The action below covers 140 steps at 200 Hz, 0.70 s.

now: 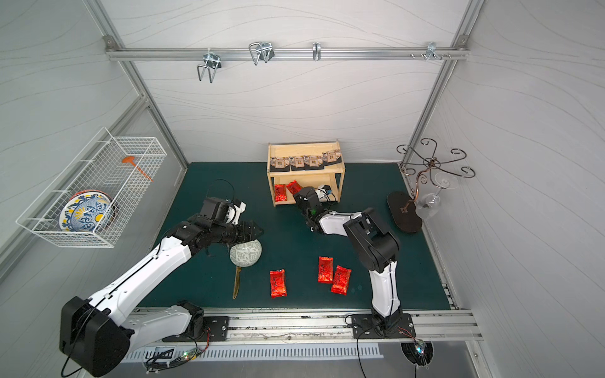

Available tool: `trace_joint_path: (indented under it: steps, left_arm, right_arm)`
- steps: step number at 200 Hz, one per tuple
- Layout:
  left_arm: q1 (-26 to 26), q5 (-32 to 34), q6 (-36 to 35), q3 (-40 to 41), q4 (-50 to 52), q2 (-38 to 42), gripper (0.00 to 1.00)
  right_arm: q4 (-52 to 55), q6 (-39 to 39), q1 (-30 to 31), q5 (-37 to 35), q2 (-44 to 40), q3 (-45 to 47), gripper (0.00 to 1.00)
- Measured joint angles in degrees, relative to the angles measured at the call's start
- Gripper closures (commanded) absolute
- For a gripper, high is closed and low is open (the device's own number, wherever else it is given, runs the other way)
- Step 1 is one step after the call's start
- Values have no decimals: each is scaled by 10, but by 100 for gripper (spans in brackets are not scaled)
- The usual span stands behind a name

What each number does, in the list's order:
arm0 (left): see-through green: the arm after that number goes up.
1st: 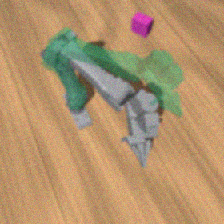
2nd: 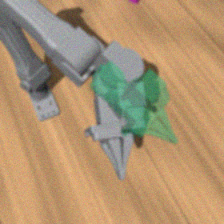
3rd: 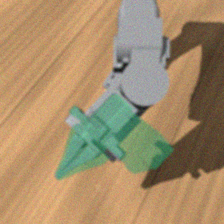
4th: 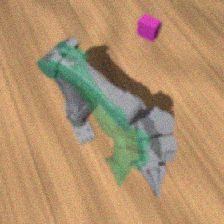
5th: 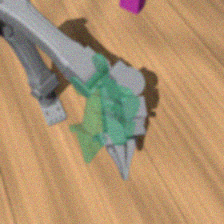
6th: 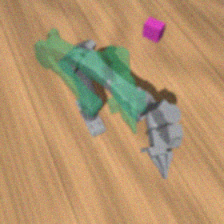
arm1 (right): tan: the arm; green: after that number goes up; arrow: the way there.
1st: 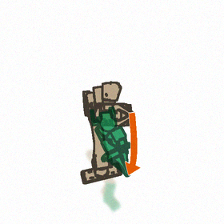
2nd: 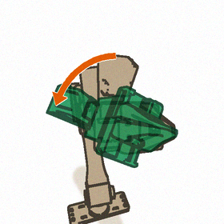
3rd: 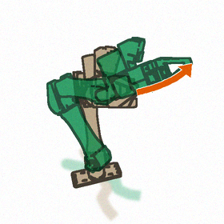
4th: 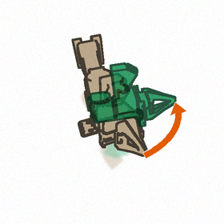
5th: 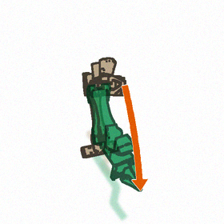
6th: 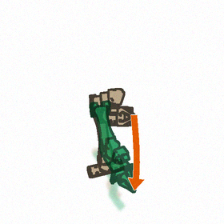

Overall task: Place the tea bags on the shelf by color
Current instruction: Place the tea bag on the shelf.

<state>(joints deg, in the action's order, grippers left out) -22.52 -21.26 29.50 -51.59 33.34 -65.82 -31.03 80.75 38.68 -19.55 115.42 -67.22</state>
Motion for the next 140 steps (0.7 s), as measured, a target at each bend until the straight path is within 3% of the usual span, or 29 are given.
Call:
trace_joint_path:
  steps: [76,140]
  left_arm:
    - [0,10,-4,0,3,8,24]
    - [0,10,-4,1,3,8,24]
  right_arm:
    - [2,37,0,-40,78,-82,100]
    - [10,48,2,-47,97,-96,99]
